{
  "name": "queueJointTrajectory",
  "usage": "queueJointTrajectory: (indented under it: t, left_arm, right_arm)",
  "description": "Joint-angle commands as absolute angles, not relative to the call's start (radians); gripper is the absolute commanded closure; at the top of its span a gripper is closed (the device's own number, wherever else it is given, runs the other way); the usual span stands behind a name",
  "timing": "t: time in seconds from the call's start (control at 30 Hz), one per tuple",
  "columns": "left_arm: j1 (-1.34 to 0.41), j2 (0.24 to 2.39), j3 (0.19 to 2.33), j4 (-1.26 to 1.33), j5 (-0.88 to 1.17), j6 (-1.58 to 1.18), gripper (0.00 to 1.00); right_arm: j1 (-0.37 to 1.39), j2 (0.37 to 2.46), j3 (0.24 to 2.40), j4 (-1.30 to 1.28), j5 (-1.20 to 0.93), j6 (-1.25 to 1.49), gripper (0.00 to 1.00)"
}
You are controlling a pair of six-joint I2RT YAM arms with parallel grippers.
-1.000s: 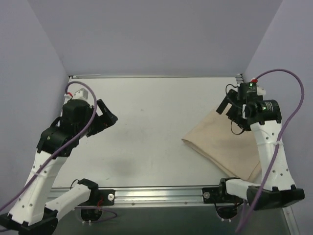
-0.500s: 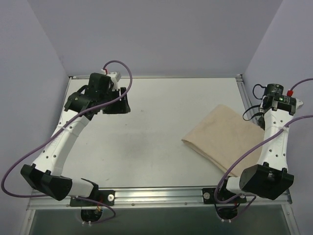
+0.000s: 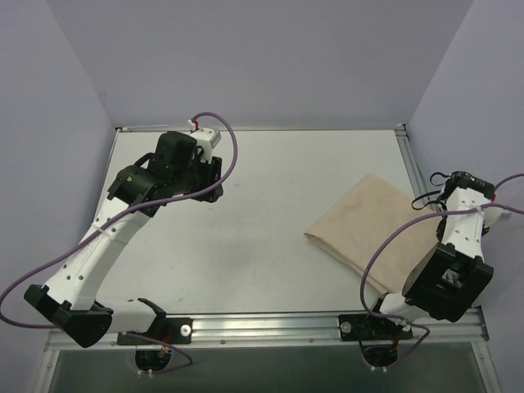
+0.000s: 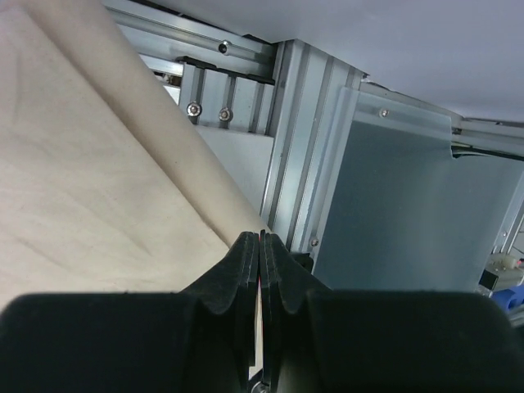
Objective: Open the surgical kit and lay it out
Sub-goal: Move the surgical kit at the center of the board.
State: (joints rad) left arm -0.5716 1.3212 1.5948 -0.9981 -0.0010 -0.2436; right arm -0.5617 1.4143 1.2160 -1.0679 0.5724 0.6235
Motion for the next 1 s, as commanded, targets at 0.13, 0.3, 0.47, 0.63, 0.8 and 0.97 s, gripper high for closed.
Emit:
queueJointTrajectory:
  t: [0.13, 0.3, 0.47, 0.63, 0.8, 0.97]
  left_arm:
    - [-0.604, 1.264, 1.585, -0.985, -0.067, -0.186, 0.49]
    - [-0.607, 1.244, 1.579, -0.996, -0.109, -0.179, 0.51]
    - [-0.609, 1.220, 1.565, -1.006, -0.152, -0.184, 0.53]
    - [-0.607, 1.209, 1.565, -1.012, -0.150, -0.190, 0.53]
    - [-0.607, 1.210, 1.575, -1.015, -0.161, -0.189, 0.54]
    - [-0.606, 1.213, 1.586, -1.020, -0.172, -0.189, 0.54]
  right_arm:
    - [-0.575, 1.420, 1.149, -1.023, 0.721, 0.738, 1.00]
    - [-0.591, 1.443, 1.080, -0.965, 0.710, 0.739, 1.00]
    - [-0.618, 1.514, 1.040, -0.916, 0.694, 0.773, 1.00]
    - [-0.626, 1.528, 1.023, -0.901, 0.706, 0.799, 1.00]
    - [-0.620, 1.566, 1.003, -0.871, 0.698, 0.802, 1.00]
    - [-0.588, 1.584, 0.973, -0.805, 0.672, 0.772, 1.00]
